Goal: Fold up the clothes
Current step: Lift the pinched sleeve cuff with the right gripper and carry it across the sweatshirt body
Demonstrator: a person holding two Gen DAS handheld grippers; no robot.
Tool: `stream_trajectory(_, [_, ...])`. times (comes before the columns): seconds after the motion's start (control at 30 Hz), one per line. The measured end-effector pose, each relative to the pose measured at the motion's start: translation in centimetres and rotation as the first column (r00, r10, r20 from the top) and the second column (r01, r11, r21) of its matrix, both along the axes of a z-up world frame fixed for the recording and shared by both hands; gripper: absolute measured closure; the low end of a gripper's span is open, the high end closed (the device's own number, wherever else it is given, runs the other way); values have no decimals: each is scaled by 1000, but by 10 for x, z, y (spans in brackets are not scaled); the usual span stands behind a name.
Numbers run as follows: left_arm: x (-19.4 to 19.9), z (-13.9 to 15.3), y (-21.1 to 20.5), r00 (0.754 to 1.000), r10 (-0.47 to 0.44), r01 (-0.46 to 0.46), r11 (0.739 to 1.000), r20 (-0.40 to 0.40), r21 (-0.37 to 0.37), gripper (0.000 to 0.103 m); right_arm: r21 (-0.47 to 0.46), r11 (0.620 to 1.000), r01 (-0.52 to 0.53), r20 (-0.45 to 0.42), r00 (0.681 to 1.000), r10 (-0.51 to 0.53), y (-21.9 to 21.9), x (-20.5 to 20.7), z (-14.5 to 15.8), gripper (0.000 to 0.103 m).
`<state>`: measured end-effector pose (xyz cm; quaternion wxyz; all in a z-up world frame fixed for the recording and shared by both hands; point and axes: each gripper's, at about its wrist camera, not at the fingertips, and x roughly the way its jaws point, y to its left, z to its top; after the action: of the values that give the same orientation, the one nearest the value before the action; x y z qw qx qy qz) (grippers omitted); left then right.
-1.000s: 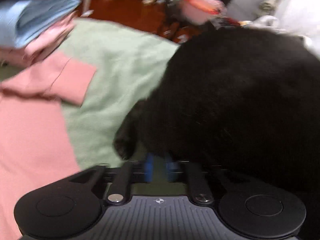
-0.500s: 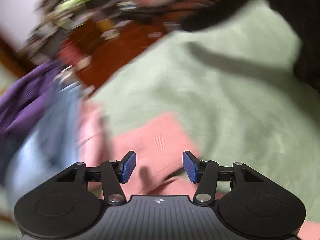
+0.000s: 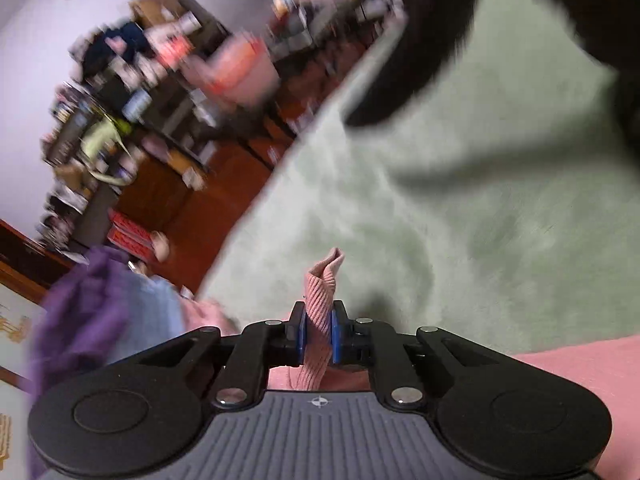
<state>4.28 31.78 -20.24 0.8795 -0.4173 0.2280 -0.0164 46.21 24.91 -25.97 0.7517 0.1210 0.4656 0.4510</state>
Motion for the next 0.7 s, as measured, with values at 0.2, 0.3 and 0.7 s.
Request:
stream_trajectory(0.2, [17, 11, -32, 996, -85, 86, 996, -5, 37, 9, 33, 988, 151, 173, 973, -154, -138, -21, 83, 91])
stream_trajectory(0.3, [29, 15, -52, 991, -134, 134, 990, -8, 49, 9, 82, 938, 338, 256, 902, -348, -246, -29, 117, 91])
stream_trajectory(0.7, [59, 25, -122, 968, -251, 252, 963, -26, 101, 9, -2, 660, 751, 235, 642, -730, -510, -47, 30, 91])
